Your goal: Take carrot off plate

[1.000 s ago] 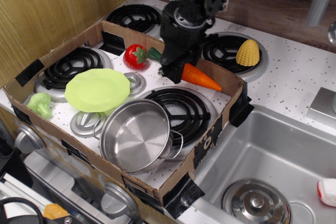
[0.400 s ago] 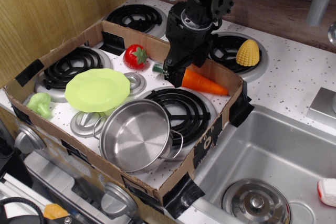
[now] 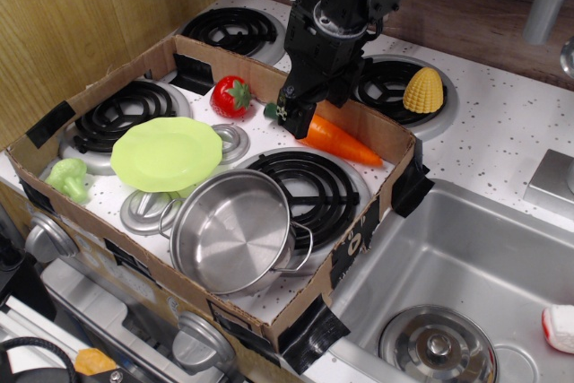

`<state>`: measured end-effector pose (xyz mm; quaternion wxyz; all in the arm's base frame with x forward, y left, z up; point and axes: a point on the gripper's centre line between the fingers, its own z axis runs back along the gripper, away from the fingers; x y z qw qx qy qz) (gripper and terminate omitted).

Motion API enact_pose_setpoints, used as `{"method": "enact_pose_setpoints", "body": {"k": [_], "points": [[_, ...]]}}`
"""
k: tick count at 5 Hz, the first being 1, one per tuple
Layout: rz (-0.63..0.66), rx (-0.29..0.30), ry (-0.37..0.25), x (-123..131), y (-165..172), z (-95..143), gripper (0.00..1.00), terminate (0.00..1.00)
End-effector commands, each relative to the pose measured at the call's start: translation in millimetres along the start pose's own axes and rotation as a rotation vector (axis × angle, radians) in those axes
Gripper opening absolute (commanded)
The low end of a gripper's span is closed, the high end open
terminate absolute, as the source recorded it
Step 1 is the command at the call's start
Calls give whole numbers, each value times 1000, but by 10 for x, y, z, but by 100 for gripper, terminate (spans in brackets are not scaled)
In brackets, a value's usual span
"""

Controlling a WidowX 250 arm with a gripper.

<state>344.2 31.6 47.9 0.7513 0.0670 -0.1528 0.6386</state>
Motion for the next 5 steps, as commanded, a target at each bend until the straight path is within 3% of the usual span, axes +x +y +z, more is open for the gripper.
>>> {"method": "enact_pose_setpoints", "body": {"k": [1,4,5], "points": [[-32,-102,-33,72,-159,280,100,0],[-32,-102,-33,72,-159,280,100,0],[-32,-102,-33,72,-159,280,100,100]]}}
